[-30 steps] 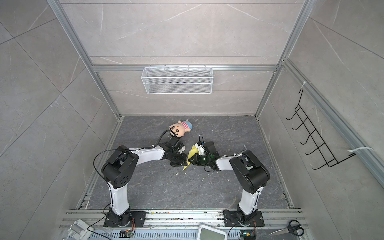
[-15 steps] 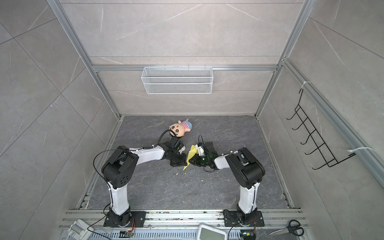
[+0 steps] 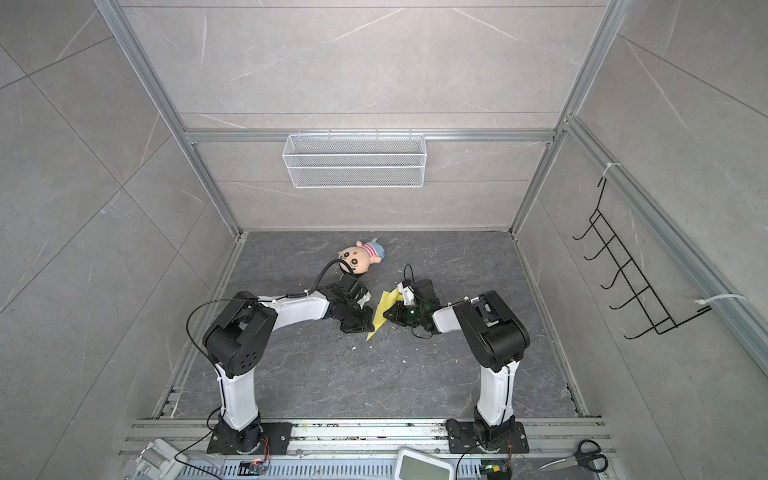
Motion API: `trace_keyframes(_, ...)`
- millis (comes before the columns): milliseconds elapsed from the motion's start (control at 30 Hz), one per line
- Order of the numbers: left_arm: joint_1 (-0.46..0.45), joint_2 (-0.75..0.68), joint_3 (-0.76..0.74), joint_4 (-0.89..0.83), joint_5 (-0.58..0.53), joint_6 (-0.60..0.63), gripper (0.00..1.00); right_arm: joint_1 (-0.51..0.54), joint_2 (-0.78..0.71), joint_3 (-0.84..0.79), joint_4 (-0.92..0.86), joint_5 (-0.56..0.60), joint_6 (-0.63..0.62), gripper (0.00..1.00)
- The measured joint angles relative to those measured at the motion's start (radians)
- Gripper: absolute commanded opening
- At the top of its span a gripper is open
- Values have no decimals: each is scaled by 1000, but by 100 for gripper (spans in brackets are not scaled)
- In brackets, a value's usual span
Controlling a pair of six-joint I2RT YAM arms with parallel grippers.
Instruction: Fold a paper plane with a square sheet of paper (pick it up from the middle)
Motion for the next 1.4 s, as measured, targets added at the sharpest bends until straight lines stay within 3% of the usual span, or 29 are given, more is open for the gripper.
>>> trace_keyframes(800,0,0,0,0,0,14,0,-208,94,54,110,-75,50,12)
trace_keyframes(1067,0,0,0,-1,0,14,0,-272,69,77,40,-69,66,13)
trace_keyframes(1233,0,0,0,-1,0,15,0,-229,-49,50,-18,-73,36,12)
trace_keyframes(1400,0,0,0,-1,0,18,0,-108,-52,50,-18,-80,30,12)
